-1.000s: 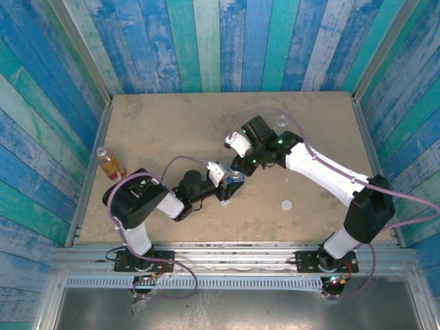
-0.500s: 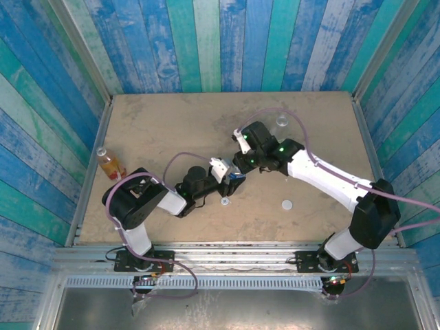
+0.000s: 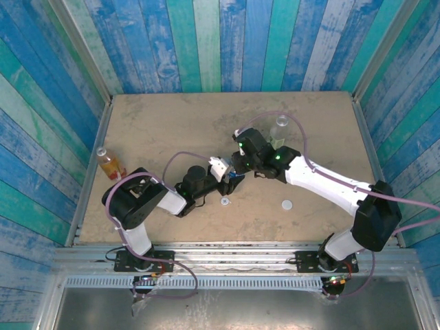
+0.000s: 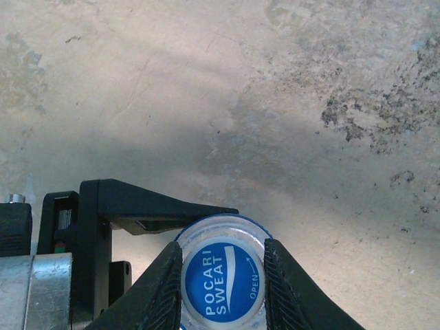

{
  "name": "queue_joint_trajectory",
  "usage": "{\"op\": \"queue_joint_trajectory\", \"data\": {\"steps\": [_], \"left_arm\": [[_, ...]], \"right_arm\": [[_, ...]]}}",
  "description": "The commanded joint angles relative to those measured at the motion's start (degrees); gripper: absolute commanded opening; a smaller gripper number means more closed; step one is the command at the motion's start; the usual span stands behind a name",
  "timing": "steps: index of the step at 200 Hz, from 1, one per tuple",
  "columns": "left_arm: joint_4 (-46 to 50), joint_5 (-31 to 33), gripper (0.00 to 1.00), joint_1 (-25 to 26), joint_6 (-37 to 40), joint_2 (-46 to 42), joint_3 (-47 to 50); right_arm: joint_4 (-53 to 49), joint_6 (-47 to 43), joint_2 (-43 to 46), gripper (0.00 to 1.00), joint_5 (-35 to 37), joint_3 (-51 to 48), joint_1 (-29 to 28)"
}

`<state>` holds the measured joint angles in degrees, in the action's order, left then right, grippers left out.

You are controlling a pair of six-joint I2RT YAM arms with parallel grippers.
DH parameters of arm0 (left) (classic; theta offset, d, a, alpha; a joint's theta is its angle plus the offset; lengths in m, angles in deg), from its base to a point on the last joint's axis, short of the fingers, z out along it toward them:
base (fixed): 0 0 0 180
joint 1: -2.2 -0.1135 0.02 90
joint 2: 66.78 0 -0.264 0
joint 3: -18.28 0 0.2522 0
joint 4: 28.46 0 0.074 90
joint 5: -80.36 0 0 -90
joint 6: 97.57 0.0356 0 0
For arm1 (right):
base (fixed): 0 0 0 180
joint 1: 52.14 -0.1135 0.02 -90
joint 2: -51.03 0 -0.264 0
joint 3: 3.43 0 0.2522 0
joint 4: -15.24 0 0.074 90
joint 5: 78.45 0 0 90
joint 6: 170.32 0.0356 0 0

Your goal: Screw on the bottle caps

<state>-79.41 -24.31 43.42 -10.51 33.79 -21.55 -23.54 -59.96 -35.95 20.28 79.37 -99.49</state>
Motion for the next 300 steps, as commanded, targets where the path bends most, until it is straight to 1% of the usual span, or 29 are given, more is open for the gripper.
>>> {"op": "queue_joint_trajectory", "data": {"steps": [1,12,30,40,54,70,78,90,109,131,150,176,207,224,277,300], "left_arm": [[-6.01,-0.53,0.68,-0.09,0.96,-1.51,-1.08],[-5.89,-0.62,0.68,-0.08,1.09,-1.95,-0.58],[-5.5,-0.77,0.68,-0.09,1.13,-2.65,-0.02],[-5.11,-1.16,0.68,-0.11,1.18,-2.94,0.0],[-4.1,-2.52,0.68,-0.08,1.4,-3.16,-0.04],[-3.33,-4.08,0.68,-0.09,1.45,-3.66,0.17],[-3.02,-5.1,0.68,-0.08,1.35,-4.14,0.54],[-1.94,-6.8,0.68,-0.11,1.27,-5.28,0.89],[2.21,-9.41,0.66,-0.1,1.05,-7.89,0.67],[5.69,-12.71,0.66,-0.06,1.08,-11.29,0.89],[9.71,-15.62,0.66,0.0,1.95,-14.08,0.75],[13.51,-18.45,0.67,-0.04,3.16,-17.34,0.79],[14.95,-19.94,0.68,0.0,3.58,-19.4,1.03],[15.17,-20.13,0.68,0.01,3.62,-20.21,1.19],[15.14,-20.48,0.68,0.01,3.55,-20.9,1.34],[15.23,-20.35,0.68,0.01,3.63,-21.17,1.41]], "right_arm": [[-4.04,-5.88,1.88,0.4,-2.27,1.49,-0.59],[-4.08,-7.09,3.64,0.49,-1.61,1.75,-0.31],[-4.16,-9.23,6.74,0.58,-2.25,0.75,0.53],[-4.24,-11.13,8.65,0.62,-4.1,-0.22,1.14],[-4.12,-14.09,11.43,0.65,-7.08,-1.84,1.86],[-4.16,-18.07,14.57,0.66,-12.27,-3.23,2.98],[-4.38,-20.53,15.98,0.66,-14.97,-3.75,3.38],[-4.33,-24.21,17.8,0.66,-20.88,-4.68,4.58],[-5.85,-31.72,18.86,0.66,-28.36,-4.38,6.31],[-9.53,-38.66,17.31,0.64,-31.95,-1.92,7.84],[-12.99,-42.22,14.71,0.63,-34.65,1.37,9.06],[-16.32,-44.74,12.25,0.62,-36.82,5.2,9.99],[-17.58,-46.76,11.12,0.59,-38.48,6.22,10.21],[-18.1,-47.16,10.53,0.56,-38.67,6.63,10.26],[-18.84,-47.79,8.61,0.52,-39.67,7.46,10.34],[-18.98,-47.87,8.14,0.47,-39.49,7.69,10.28]]}}
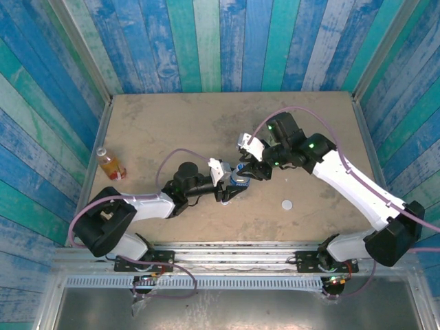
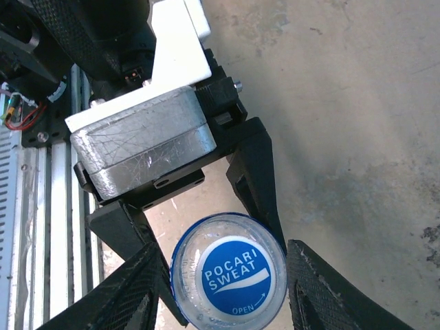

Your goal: Screw on the bottle caps

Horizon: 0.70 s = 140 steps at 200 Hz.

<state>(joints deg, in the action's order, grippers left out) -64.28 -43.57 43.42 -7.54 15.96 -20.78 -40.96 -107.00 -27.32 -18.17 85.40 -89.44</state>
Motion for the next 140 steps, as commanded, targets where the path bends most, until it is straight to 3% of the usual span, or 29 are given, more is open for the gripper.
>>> {"op": "queue_joint_trajectory", "data": {"steps": [1,60,140], "left_arm": [[0.1,-1.07,0.67,0.01,0.66,-3.35,0.62],[-0.27,-0.97,0.68,0.01,0.58,-3.68,0.85],[-0.16,-0.38,0.68,0.03,0.58,-4.72,1.11]], "right_arm": [[-1.58,-0.88,-0.49,0.47,-1.05,1.7,0.22],[-1.78,-1.04,-1.1,0.34,-0.7,1.4,0.28],[-3.1,0.15,-2.74,0.35,-0.17,2.45,0.3]]}}
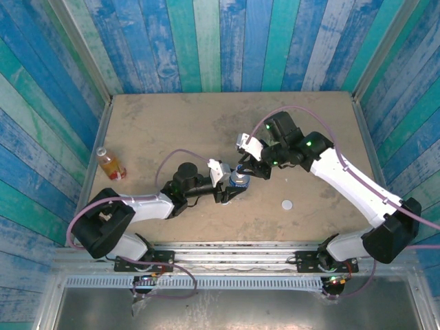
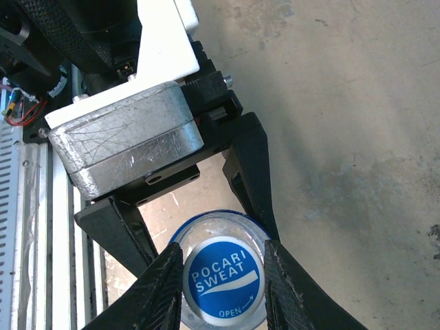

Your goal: Screw on the bottle caps

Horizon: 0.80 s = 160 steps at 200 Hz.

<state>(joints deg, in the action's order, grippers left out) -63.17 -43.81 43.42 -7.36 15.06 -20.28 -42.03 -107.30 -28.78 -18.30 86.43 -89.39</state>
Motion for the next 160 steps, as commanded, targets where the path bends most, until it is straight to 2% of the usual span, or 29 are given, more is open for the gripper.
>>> {"op": "queue_joint_trajectory", "data": {"steps": [1,13,59,95,137,160], "left_arm": [[-1.23,-0.12,0.68,0.02,0.4,-3.81,0.57],[-1.27,-0.12,0.68,0.01,0.41,-3.83,0.59],[-1.28,0.55,0.68,0.01,0.49,-4.04,0.78],[-4.35,4.88,0.7,0.0,-0.16,-5.28,2.02],[-6.85,8.39,0.69,0.01,-1.0,-4.6,-0.52],[-8.41,11.68,0.68,0.01,-1.37,-2.97,-2.7]], "right_arm": [[-2.02,0.49,-1.3,0.35,-0.04,1.47,0.25],[-2.17,0.66,-1.39,0.36,-0.1,1.61,0.25],[-2.58,0.99,-1.31,0.28,-0.75,1.86,0.36],[-2.47,4.0,-1.53,0.23,0.03,1.85,0.39],[2.24,15.6,-2.81,0.19,1.72,-0.77,0.38],[6.24,22.16,-1.77,0.21,3.39,-4.13,0.09]]}}
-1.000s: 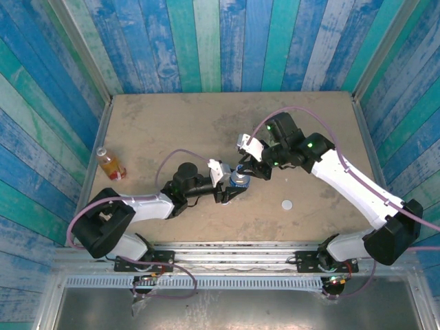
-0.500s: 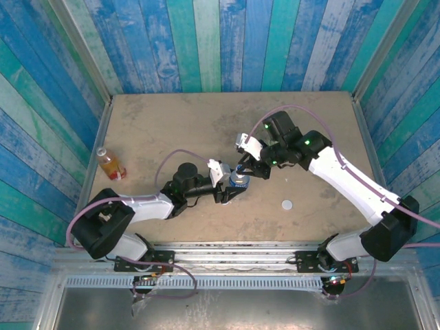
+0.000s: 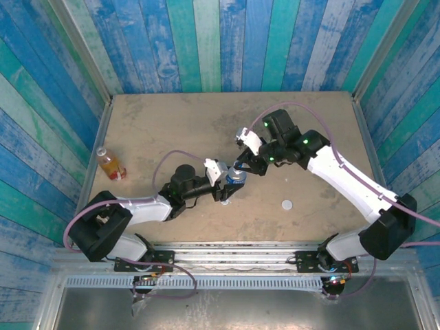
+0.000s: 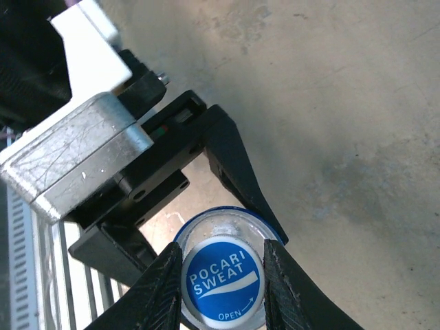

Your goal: Screw on the bottle caps

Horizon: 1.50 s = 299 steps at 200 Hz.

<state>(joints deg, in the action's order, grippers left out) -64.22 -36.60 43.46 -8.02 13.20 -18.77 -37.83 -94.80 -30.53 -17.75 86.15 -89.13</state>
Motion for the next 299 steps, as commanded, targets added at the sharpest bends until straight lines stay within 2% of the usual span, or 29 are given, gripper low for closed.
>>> {"op": "queue_joint_trajectory", "data": {"steps": [1,27,112,129,156,189,211,242,264,286,299], "left_arm": [[-7.44,4.59,0.68,-0.03,-0.75,-1.04,-4.3],[-8.68,8.44,0.67,-0.03,-1.82,1.0,-6.49],[-5.19,17.12,0.68,0.39,-2.22,5.9,-15.15],[-3.63,19.09,0.68,0.95,-0.98,6.61,-16.74],[-2.0,20.81,0.68,1.46,0.14,7.17,-18.39],[-1.68,21.14,0.68,1.39,1.02,6.04,-16.97],[-1.51,21.0,0.68,1.37,1.45,5.31,-15.87],[-0.21,19.92,0.69,1.46,1.51,5.16,-15.38],[-0.15,20.11,0.69,1.37,1.37,4.92,-13.97],[0.14,20.3,0.69,1.41,1.31,4.45,-12.91],[0.26,19.77,0.7,1.38,1.33,4.13,-12.36]], "right_arm": [[2.17,9.91,0.03,0.21,2.93,-4.02,-0.14],[4.7,15.27,1.44,0.2,6.86,-6.23,-0.65],[9.02,30.06,2.49,0.18,29.31,-10.57,-6.14],[8.97,34.89,1.14,0.18,32.03,-10.4,-6.88],[9.84,40.1,-1.07,0.2,32.07,-9.75,-8.06],[7.33,37.57,-1.07,0.21,34.82,-7.46,-8.29],[5.5,34.05,-0.56,0.25,34.42,-5.09,-8.29],[4.83,29.32,1.06,0.36,32.99,-2.01,-8.34],[3.85,25.26,3.36,0.49,33.2,0.41,-8.25],[4.06,21.06,7.08,0.61,32.94,-0.3,-8.26],[3.95,19.46,9.19,0.64,33.14,-1.34,-7.91]]}}
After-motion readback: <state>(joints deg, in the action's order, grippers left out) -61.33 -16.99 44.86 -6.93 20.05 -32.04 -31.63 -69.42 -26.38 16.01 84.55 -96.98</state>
